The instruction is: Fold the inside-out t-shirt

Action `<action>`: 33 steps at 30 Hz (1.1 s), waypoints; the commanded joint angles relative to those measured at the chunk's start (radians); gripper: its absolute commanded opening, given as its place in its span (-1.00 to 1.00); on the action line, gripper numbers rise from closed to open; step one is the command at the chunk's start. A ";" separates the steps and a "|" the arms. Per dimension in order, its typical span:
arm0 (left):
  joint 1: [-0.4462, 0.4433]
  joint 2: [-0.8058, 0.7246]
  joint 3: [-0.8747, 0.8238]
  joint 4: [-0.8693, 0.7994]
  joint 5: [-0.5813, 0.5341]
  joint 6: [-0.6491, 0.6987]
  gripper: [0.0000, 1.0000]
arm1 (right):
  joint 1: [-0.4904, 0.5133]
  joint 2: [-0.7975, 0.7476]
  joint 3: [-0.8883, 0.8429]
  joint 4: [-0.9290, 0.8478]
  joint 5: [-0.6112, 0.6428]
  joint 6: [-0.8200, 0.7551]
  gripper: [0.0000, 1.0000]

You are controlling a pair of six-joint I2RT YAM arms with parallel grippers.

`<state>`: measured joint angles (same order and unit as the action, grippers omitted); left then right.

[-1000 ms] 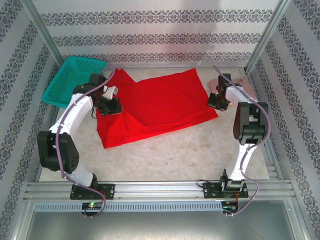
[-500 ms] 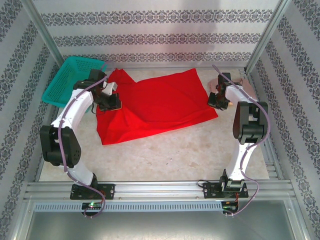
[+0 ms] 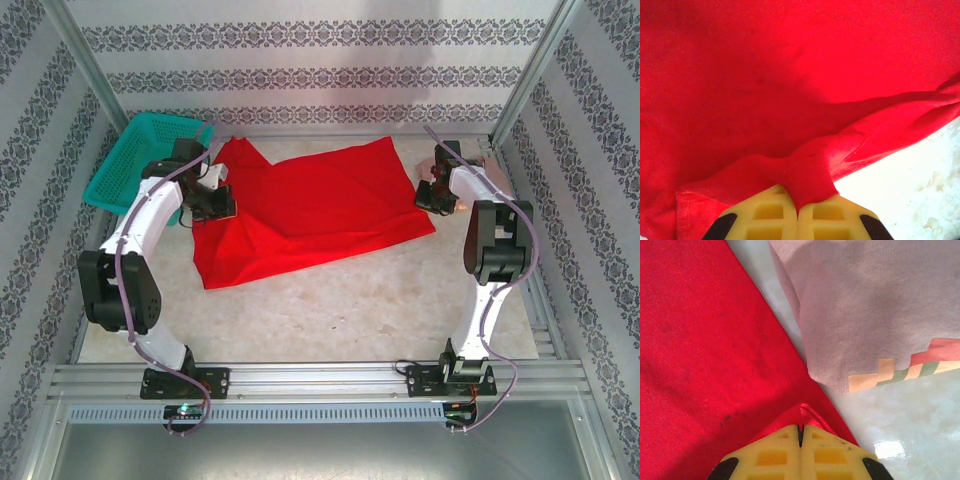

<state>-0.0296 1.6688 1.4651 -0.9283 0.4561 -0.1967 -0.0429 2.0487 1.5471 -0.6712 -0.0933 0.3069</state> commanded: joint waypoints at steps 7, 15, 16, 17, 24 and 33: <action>0.034 0.016 0.040 -0.025 -0.022 0.019 -1.00 | 0.015 0.038 0.071 -0.034 0.017 -0.014 -0.96; 0.052 0.015 0.039 -0.023 -0.019 0.018 -1.00 | 0.020 0.058 0.094 -0.042 0.021 -0.015 -0.96; 0.056 0.017 0.040 -0.022 -0.018 0.016 -1.00 | 0.021 0.062 0.098 -0.043 0.020 -0.015 -0.95; 0.058 0.021 0.043 -0.020 -0.016 0.014 -1.00 | 0.023 0.065 0.102 -0.042 0.020 -0.015 -0.96; 0.062 0.042 0.069 -0.020 -0.010 0.009 -1.00 | 0.031 0.083 0.124 -0.051 0.027 -0.014 -0.96; 0.074 0.081 0.071 -0.015 -0.020 0.006 -1.00 | 0.031 0.108 0.157 -0.066 0.043 -0.019 -0.96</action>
<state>0.0235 1.7287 1.5116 -0.9314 0.4435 -0.1974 -0.0212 2.1269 1.6737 -0.7109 -0.0856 0.3065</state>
